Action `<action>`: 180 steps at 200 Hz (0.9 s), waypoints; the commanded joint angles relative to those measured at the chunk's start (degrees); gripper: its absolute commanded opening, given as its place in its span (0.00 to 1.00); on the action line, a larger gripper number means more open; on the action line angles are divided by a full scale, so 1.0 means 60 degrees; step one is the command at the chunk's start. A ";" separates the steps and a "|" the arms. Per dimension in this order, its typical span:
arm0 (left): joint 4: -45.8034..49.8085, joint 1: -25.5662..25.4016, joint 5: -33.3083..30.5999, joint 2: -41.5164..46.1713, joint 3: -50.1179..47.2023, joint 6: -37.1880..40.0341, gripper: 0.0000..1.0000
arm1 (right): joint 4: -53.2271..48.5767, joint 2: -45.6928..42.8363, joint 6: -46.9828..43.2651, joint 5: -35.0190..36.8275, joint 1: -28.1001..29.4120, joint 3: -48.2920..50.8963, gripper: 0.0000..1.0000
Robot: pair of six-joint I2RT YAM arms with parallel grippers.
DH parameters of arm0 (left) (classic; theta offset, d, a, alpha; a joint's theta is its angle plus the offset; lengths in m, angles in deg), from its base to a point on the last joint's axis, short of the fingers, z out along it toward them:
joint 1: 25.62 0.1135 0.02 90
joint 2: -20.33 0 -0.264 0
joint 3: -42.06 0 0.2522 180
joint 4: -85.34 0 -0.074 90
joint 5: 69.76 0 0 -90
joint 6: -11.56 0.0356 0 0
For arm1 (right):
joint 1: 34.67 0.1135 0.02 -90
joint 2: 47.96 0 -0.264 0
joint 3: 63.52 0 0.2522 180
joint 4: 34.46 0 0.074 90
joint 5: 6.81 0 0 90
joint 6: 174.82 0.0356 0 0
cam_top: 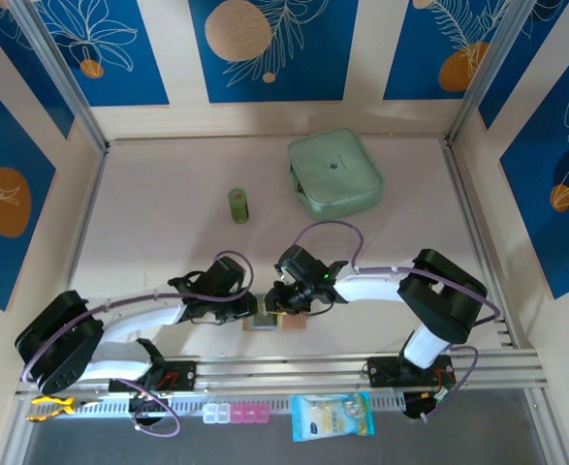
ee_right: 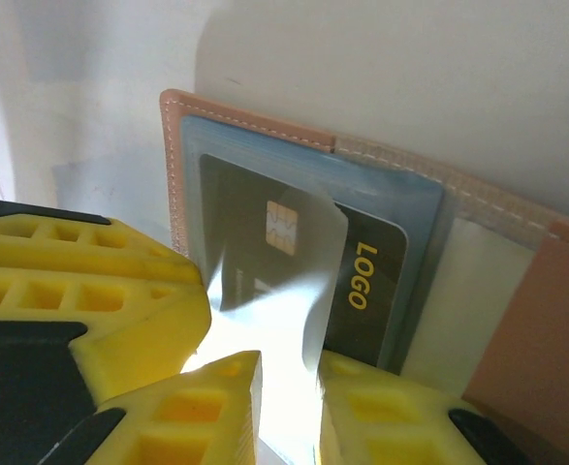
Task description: Take the credit cards out of the card holder
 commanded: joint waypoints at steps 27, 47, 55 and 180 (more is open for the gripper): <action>0.0560 -0.0029 0.0002 0.0135 -0.0227 -0.0187 0.18 | -0.1167 -0.0272 -0.0326 0.0510 -0.0058 -0.0096 0.24; 0.0580 -0.0029 0.0016 0.0150 -0.0216 -0.0193 0.18 | -0.1146 -0.0405 -0.0435 0.0446 -0.0057 -0.0156 0.24; 0.0594 -0.0025 0.0016 0.0150 -0.0197 -0.0200 0.18 | -0.1212 -0.0436 -0.0453 0.0447 -0.0066 -0.0195 0.24; 0.1040 -0.0077 0.0114 0.0415 0.0829 0.0006 0.12 | -0.1802 -0.1729 -0.0417 0.0483 -0.0530 0.0244 0.31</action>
